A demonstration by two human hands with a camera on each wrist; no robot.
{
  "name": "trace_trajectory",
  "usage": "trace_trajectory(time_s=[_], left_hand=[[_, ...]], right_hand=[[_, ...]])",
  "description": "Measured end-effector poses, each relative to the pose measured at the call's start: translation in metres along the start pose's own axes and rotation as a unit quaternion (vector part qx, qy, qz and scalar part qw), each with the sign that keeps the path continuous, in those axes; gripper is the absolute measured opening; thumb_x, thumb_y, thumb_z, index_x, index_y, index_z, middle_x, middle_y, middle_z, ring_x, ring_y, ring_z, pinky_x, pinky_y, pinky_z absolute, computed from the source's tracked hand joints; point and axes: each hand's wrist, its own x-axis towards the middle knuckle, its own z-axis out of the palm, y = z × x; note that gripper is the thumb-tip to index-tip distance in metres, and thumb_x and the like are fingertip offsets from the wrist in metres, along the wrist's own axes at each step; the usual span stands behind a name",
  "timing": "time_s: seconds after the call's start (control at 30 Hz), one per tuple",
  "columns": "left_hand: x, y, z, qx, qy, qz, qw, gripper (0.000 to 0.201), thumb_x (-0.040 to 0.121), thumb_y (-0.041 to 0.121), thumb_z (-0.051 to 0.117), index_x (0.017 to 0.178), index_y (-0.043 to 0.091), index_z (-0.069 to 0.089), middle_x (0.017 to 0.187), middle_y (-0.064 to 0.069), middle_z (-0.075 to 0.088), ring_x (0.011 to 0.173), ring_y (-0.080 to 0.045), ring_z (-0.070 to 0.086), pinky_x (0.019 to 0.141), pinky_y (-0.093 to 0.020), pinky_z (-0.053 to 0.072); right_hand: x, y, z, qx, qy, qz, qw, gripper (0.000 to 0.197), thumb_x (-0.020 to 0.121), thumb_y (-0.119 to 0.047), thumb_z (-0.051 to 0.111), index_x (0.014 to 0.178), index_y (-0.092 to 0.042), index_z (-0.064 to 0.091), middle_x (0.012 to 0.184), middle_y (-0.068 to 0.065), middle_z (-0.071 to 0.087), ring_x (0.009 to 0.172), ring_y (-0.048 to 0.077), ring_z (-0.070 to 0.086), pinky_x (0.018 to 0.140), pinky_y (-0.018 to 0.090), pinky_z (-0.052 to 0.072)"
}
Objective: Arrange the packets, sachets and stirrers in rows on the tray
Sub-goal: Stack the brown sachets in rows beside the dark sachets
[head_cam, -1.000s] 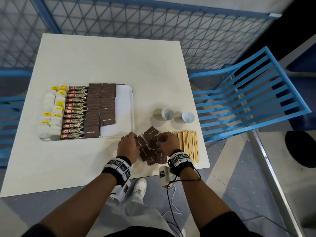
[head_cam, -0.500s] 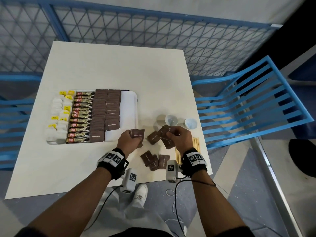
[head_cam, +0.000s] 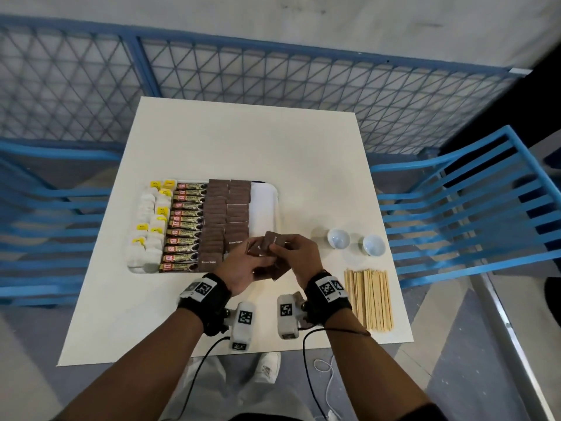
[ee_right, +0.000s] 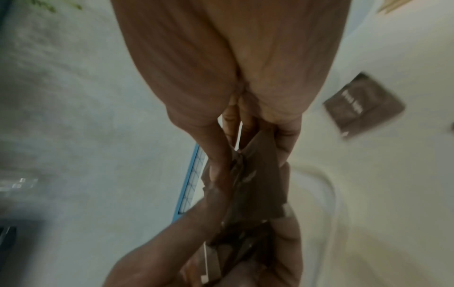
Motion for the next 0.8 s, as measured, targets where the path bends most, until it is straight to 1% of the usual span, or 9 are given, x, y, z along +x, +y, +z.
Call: trace_trajectory(time_s=[0.1, 0.2, 0.27, 0.33, 0.4, 0.47, 0.53, 0.63, 0.8], left_hand=[[-0.004, 0.010, -0.025, -0.007, 0.035, 0.016, 0.999, 0.040, 0.087, -0.011, 0.066, 0.121, 0.010, 0.062, 0.111, -0.015, 0.073, 0.103, -0.033, 0.070, 0.082, -0.046, 0.060], [-0.004, 0.023, -0.053, -0.028, 0.046, 0.000, 0.999, 0.042, 0.091, -0.010, 0.058, 0.130, 0.009, 0.059, 0.126, -0.020, 0.068, 0.115, -0.038, 0.066, 0.087, -0.051, 0.058], [-0.004, 0.034, -0.070, -0.036, 0.046, -0.017, 0.998, 0.044, 0.093, -0.010, 0.051, 0.131, 0.011, 0.057, 0.127, -0.021, 0.067, 0.112, -0.039, 0.066, 0.081, -0.049, 0.057], [-0.005, 0.044, -0.085, -0.059, 0.047, -0.030, 0.997, 0.049, 0.092, -0.014, 0.044, 0.127, 0.016, 0.060, 0.120, -0.021, 0.070, 0.105, -0.039, 0.066, 0.085, -0.056, 0.056], [-0.001, 0.053, -0.100, -0.094, 0.054, -0.044, 0.993, 0.055, 0.088, -0.015, 0.040, 0.123, 0.018, 0.065, 0.121, -0.023, 0.067, 0.104, -0.042, 0.063, 0.092, -0.065, 0.053], [0.001, 0.058, -0.112, -0.119, 0.049, -0.054, 0.990, 0.047, 0.089, -0.007, 0.046, 0.123, 0.018, 0.067, 0.126, -0.023, 0.065, 0.106, -0.044, 0.063, 0.092, -0.065, 0.053], [0.000, 0.064, -0.116, -0.096, 0.036, -0.059, 0.993, 0.031, 0.093, 0.010, 0.063, 0.124, 0.016, 0.067, 0.124, -0.021, 0.067, 0.105, -0.041, 0.066, 0.086, -0.059, 0.057], [0.000, 0.063, -0.117, 0.030, 0.037, -0.027, 0.999, 0.033, 0.085, 0.021, 0.078, 0.115, 0.012, 0.068, 0.116, -0.017, 0.071, 0.102, -0.035, 0.069, 0.086, -0.060, 0.057], [0.006, 0.055, -0.123, 0.139, 0.104, 0.090, 0.981, 0.014, 0.085, 0.018, 0.081, 0.097, 0.017, 0.074, 0.100, -0.010, 0.076, 0.094, -0.031, 0.073, 0.079, -0.055, 0.061]], right_hand=[[0.005, -0.006, 0.029, -0.018, -0.001, -0.011, 1.000, 0.020, 0.072, -0.018, 0.085, 0.089, -0.012, 0.075, 0.086, 0.006, 0.077, 0.086, 0.029, 0.073, 0.077, 0.043, 0.061], [0.014, -0.013, 0.049, -0.043, 0.004, -0.027, 0.999, 0.011, 0.079, -0.017, 0.080, 0.088, -0.012, 0.074, 0.088, 0.008, 0.076, 0.081, 0.028, 0.072, 0.065, 0.039, 0.059], [0.021, -0.019, 0.058, -0.062, 0.004, -0.034, 0.997, 0.009, 0.085, -0.014, 0.075, 0.093, -0.011, 0.073, 0.091, 0.008, 0.076, 0.082, 0.028, 0.073, 0.059, 0.031, 0.055], [0.024, -0.028, 0.065, -0.076, -0.024, -0.041, 0.996, 0.010, 0.088, -0.013, 0.072, 0.097, -0.010, 0.072, 0.091, 0.010, 0.076, 0.080, 0.029, 0.073, 0.057, 0.029, 0.052], [0.025, -0.034, 0.071, -0.106, -0.066, -0.042, 0.991, 0.009, 0.090, -0.012, 0.069, 0.099, -0.011, 0.071, 0.086, 0.008, 0.074, 0.071, 0.023, 0.070, 0.055, 0.028, 0.049], [0.025, -0.035, 0.077, -0.152, -0.099, -0.049, 0.982, 0.013, 0.091, -0.013, 0.068, 0.103, -0.014, 0.073, 0.081, 0.003, 0.071, 0.065, 0.016, 0.064, 0.056, 0.027, 0.048], [0.024, -0.036, 0.084, -0.202, -0.121, -0.070, 0.969, 0.017, 0.088, -0.017, 0.072, 0.104, -0.022, 0.075, 0.076, -0.005, 0.071, 0.062, 0.010, 0.063, 0.057, 0.023, 0.048], [0.022, -0.038, 0.093, -0.249, -0.128, -0.088, 0.956, 0.017, 0.081, -0.020, 0.079, 0.086, -0.035, 0.072, 0.067, -0.012, 0.069, 0.056, -0.002, 0.060, 0.058, 0.015, 0.046], [0.026, -0.038, 0.097, -0.194, -0.085, -0.061, 0.975, 0.009, 0.084, -0.018, 0.078, 0.093, -0.016, 0.077, 0.077, 0.002, 0.074, 0.060, 0.012, 0.067, 0.055, 0.022, 0.052]])
